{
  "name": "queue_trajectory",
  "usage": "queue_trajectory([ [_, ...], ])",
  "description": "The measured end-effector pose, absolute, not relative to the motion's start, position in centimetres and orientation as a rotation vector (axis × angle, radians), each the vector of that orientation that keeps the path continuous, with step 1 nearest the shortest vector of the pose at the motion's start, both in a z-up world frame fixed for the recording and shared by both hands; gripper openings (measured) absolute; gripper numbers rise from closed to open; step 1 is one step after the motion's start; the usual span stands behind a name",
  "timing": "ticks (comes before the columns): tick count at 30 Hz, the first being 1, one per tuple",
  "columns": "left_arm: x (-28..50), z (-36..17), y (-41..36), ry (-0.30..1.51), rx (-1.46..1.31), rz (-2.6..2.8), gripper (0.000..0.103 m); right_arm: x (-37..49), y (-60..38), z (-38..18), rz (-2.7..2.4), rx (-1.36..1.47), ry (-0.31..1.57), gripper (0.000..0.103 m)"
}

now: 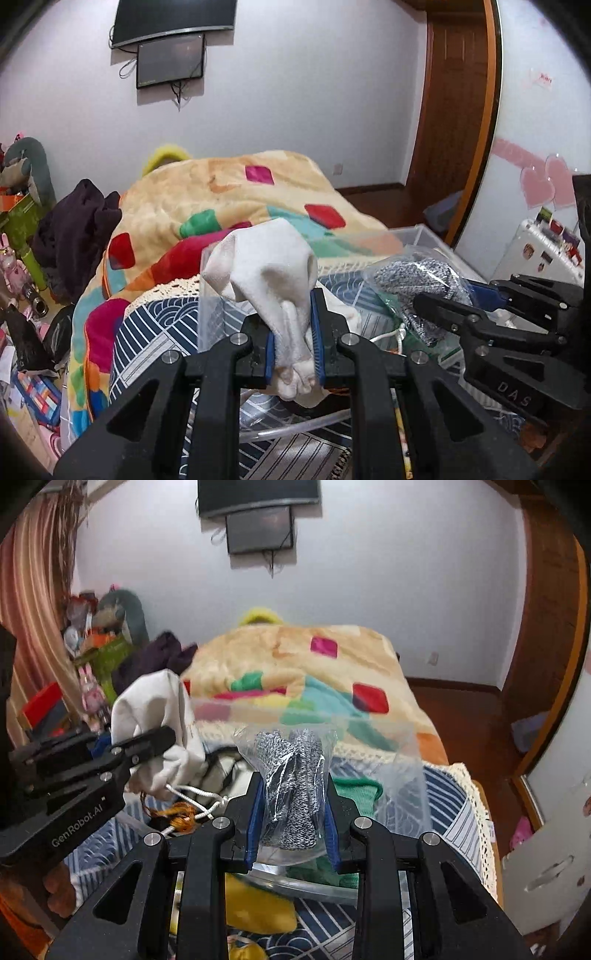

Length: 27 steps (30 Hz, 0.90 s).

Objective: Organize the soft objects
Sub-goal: 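Carry the sock and bagged glove into the clear box and release both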

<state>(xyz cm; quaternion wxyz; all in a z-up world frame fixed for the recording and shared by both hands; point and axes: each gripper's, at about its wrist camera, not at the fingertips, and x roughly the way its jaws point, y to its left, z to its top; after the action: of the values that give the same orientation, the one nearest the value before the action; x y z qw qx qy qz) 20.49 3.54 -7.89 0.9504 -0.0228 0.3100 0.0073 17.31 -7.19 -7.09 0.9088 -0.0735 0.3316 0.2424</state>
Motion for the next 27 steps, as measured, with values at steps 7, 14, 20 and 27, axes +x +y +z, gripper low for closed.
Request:
queue_trajectory([
  [7,21.9,-9.8,2.8,0.704,-0.013,0.003,0.016,18.5,-7.2,-8.6,0.519,-0.156,0.776,0.026],
  [14,21.8,-10.0,3.0,0.736,-0.042,-0.002,0.020,18.7,-7.1,-8.8,0.522,-0.177,0.804,0.028],
  [20,20.9,-9.3,3.1,0.725,-0.045,-0.013,0.042,18.4,-7.4,-8.3,0.524,-0.185,0.795,0.037],
  [27,18.4,-7.0,3.2,0.667,-0.053,-0.035,0.063,16.6,-8.1,-6.3,0.521,-0.206,0.708,0.045],
])
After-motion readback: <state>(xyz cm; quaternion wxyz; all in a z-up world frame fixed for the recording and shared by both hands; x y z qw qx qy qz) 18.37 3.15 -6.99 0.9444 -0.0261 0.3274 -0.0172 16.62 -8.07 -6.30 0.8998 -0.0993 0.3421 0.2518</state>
